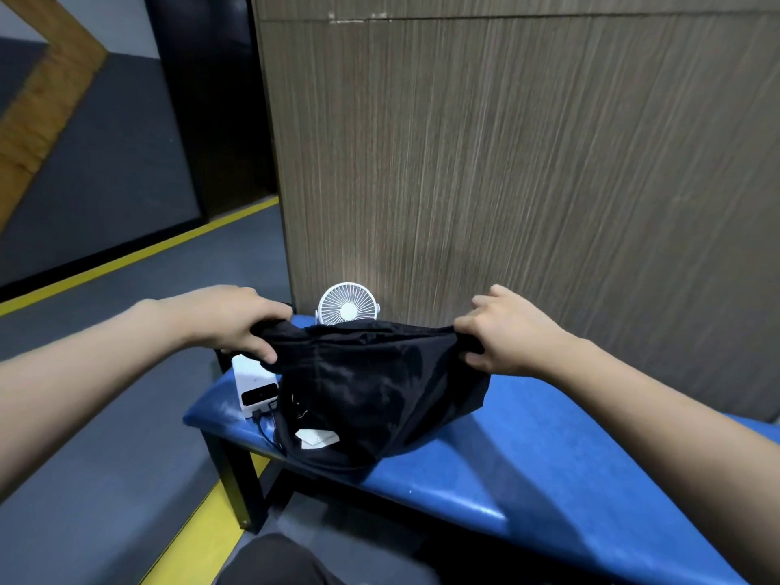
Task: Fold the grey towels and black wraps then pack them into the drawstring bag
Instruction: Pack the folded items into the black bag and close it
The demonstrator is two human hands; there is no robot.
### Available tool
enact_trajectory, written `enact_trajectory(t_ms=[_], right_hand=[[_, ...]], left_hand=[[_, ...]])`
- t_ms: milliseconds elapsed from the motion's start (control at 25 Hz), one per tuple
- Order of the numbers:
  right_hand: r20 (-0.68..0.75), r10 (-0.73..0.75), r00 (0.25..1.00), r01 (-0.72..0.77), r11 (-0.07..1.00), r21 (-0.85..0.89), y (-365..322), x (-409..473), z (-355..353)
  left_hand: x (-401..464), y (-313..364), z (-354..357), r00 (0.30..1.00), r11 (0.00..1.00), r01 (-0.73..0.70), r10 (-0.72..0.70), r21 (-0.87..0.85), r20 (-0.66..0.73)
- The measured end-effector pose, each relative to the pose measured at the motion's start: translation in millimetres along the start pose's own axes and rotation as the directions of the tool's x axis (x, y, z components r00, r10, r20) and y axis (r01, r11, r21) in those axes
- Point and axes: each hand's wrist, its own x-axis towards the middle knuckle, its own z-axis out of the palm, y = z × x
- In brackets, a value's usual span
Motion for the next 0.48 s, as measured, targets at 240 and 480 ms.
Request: enact_trajectory(t_ms=[240,480], right_hand=[[-0.114,0.083,0.99,-0.091,0.994,-0.062,19,-8,-5],[-0.173,0.224,0.959,-0.246,0.962,-0.115,44,-15,-20]], left_hand=[[10,-10,-5,0.978,0.995,-0.084,0.072,-0.055,-0.193],[6,-1,-51,0.771,0.972,-0.183,0.05,-0.146,-0.635]])
